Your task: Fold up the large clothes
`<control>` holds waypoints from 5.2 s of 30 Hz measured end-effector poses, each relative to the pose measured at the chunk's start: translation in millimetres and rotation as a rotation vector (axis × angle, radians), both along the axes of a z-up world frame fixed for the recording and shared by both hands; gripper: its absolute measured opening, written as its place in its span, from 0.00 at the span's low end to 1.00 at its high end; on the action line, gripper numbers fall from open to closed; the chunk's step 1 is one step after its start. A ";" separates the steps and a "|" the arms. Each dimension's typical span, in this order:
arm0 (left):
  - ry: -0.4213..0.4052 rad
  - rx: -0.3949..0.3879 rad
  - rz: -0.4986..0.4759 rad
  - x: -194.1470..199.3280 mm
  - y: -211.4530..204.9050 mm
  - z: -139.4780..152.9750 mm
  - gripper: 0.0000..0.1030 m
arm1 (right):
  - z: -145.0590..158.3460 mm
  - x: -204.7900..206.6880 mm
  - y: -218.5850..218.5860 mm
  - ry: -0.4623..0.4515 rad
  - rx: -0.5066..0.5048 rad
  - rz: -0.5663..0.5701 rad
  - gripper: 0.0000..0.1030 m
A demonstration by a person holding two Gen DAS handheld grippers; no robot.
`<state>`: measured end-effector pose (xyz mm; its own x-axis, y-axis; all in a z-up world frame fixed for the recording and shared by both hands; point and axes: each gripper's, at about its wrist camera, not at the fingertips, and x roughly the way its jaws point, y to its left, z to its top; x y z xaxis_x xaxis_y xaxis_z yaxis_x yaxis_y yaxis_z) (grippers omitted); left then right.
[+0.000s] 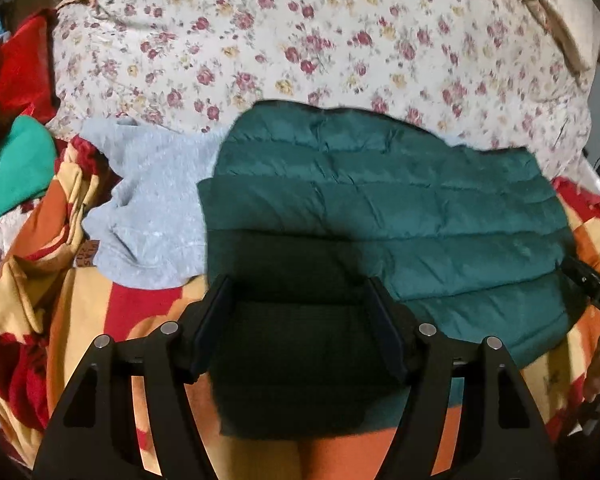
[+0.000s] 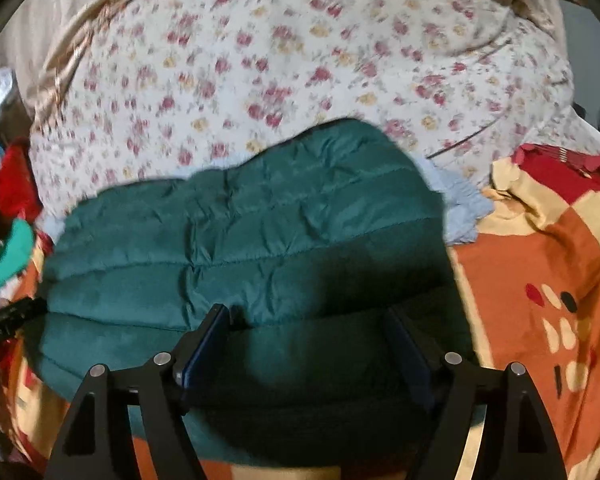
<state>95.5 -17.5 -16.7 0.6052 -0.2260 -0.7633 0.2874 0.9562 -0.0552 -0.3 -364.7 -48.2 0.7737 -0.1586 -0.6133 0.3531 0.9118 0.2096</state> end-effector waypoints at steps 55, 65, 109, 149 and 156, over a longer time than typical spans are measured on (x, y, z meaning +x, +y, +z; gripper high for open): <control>0.222 -0.287 0.024 68.5 60.3 -27.0 0.79 | -62.1 36.4 -115.1 0.076 0.604 0.134 0.93; 0.319 -0.451 -0.220 73.0 18.4 -18.0 0.48 | -32.6 52.5 -96.2 0.036 0.557 0.221 0.40; 0.135 -0.141 -0.083 6.6 17.2 -11.5 0.53 | -33.2 -12.6 -84.2 0.018 0.563 0.197 0.49; -0.436 0.102 0.294 -84.7 62.4 80.4 0.81 | 51.2 -67.2 -47.9 -0.082 0.112 -0.116 0.69; -0.522 0.108 0.283 -149.4 46.8 103.8 0.87 | 76.7 -98.4 34.1 -0.091 -0.016 0.034 0.69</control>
<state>-53.9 29.4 87.1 0.9314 0.0612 -0.3589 -0.0164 0.9918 0.1266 -98.7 -330.6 28.5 0.8313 -0.1404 -0.5377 0.3018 0.9265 0.2246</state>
